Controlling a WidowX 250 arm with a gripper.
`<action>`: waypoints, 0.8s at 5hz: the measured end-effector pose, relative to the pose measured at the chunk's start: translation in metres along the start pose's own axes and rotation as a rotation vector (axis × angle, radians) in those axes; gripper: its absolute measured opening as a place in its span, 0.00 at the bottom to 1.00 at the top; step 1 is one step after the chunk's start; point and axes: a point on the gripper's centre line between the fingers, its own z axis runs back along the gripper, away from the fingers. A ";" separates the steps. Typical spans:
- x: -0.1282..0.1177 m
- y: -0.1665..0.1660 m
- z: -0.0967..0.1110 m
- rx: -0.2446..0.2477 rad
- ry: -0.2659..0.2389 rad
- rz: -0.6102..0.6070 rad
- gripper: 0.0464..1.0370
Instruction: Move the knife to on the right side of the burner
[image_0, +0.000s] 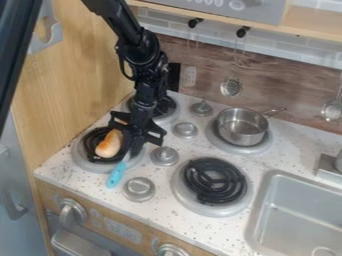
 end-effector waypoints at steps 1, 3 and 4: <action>0.000 -0.001 0.002 -0.012 -0.004 0.001 0.05; -0.015 -0.032 0.043 -0.212 -0.063 -0.001 0.05; -0.022 -0.075 0.060 -0.268 -0.061 -0.096 0.04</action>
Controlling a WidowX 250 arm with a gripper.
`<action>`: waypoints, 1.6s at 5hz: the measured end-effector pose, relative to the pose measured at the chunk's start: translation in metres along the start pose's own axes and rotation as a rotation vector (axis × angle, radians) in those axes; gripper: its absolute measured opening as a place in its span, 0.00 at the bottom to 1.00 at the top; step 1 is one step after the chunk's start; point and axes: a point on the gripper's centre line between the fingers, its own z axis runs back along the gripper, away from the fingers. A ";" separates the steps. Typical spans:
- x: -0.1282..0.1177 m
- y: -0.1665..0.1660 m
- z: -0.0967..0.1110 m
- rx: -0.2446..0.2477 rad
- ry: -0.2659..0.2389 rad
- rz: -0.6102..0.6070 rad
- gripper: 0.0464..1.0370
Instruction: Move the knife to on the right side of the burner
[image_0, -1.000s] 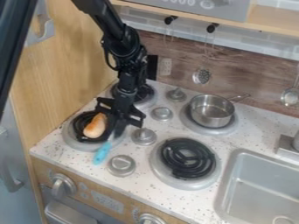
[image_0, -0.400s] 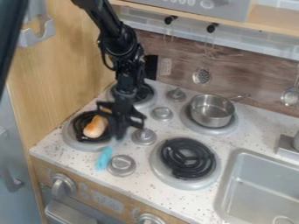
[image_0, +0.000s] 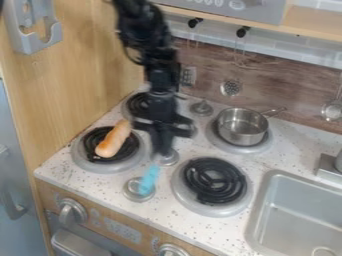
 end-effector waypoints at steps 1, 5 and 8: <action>0.006 -0.026 0.005 -0.008 -0.018 -0.079 0.04; 0.027 -0.059 -0.022 -0.002 0.074 -0.059 0.08; 0.012 -0.047 0.023 0.057 -0.089 -0.057 0.87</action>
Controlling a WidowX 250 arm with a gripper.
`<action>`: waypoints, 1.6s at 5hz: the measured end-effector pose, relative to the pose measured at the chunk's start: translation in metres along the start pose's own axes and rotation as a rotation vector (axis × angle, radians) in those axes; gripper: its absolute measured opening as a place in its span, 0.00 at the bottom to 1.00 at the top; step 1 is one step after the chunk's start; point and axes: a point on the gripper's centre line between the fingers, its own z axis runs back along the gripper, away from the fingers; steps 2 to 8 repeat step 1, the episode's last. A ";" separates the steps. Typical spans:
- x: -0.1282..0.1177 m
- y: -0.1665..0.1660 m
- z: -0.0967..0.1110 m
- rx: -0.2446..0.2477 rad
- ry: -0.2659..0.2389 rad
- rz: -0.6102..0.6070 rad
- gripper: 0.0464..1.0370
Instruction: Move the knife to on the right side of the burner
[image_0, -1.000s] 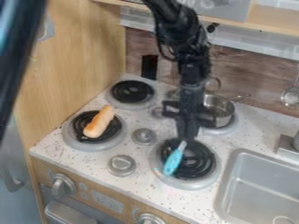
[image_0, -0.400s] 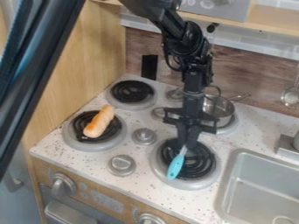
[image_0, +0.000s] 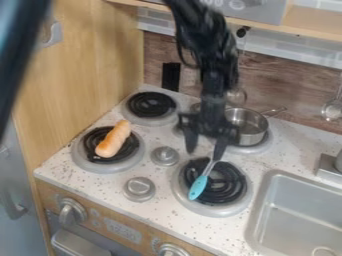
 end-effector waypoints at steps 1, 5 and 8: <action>-0.011 0.001 0.009 -0.019 -0.033 -0.009 0.99; -0.011 0.001 0.009 -0.019 -0.033 -0.009 0.99; -0.011 0.001 0.009 -0.019 -0.033 -0.009 0.99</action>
